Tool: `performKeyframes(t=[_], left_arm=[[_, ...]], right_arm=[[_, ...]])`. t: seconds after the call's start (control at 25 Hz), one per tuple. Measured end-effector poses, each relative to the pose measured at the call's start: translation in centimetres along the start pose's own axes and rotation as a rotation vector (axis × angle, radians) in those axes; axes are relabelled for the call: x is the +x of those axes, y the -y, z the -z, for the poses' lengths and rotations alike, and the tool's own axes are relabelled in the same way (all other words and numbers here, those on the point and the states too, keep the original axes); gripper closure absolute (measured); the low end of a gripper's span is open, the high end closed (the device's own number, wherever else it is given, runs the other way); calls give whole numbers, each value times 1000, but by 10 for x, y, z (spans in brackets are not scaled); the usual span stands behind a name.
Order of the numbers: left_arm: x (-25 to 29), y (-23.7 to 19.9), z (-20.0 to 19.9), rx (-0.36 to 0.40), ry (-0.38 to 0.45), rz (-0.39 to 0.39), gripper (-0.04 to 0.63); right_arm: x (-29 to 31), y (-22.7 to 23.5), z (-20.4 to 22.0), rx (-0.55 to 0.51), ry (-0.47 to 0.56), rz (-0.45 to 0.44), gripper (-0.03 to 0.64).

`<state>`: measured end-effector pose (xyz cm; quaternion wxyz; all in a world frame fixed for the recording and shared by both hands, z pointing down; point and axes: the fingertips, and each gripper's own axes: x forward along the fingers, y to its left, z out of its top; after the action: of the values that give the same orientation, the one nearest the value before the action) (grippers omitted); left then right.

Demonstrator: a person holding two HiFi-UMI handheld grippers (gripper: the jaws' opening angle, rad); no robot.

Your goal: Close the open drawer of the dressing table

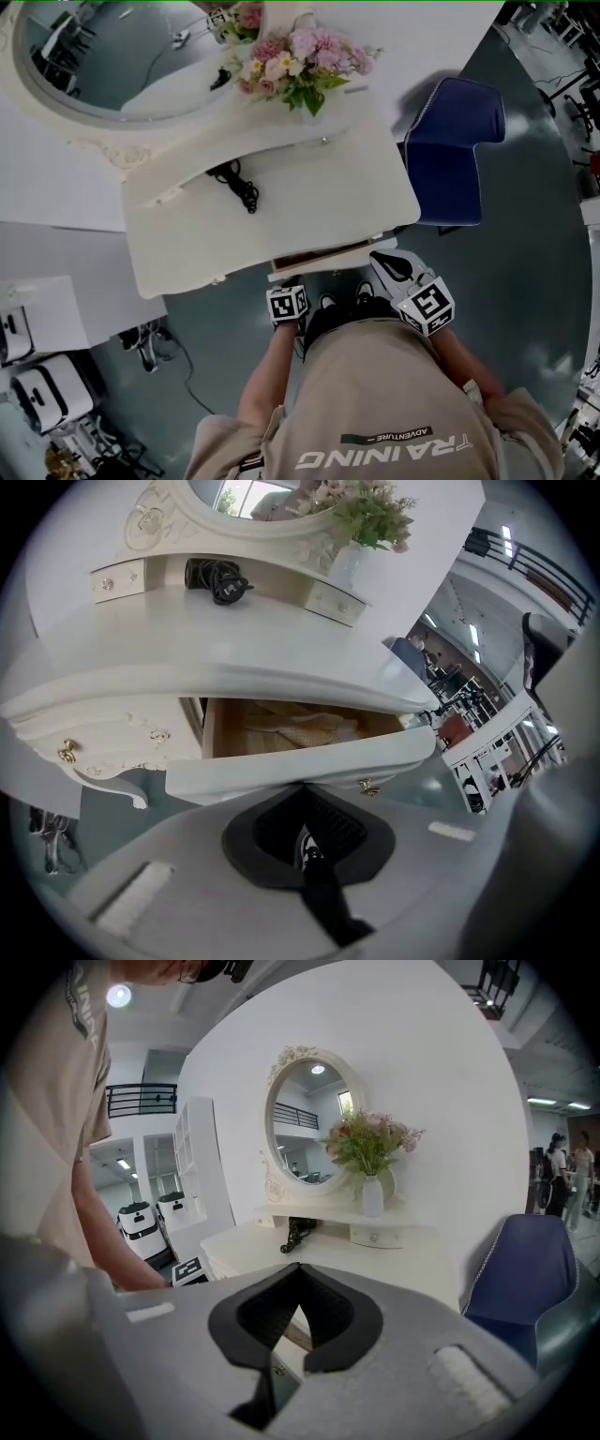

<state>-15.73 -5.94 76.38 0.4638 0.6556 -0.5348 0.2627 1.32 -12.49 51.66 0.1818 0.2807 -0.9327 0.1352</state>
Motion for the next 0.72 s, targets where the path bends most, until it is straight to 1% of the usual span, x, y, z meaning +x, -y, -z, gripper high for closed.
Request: performKeyframes(t=[0.16, 0.36, 0.56, 0.72], left_arm=[[4, -5, -13, 4, 1, -4, 578], [10, -10, -27, -11, 11, -12, 578], [12, -12, -38, -28, 18, -14, 578], [15, -14, -47, -46, 32, -15, 578]], right_arm=[[3, 7, -1, -20, -12, 29, 614], [5, 12, 2, 9, -20, 21, 614], [3, 19, 3, 36, -40, 31, 614], [1, 22, 4, 40, -56, 32, 614]])
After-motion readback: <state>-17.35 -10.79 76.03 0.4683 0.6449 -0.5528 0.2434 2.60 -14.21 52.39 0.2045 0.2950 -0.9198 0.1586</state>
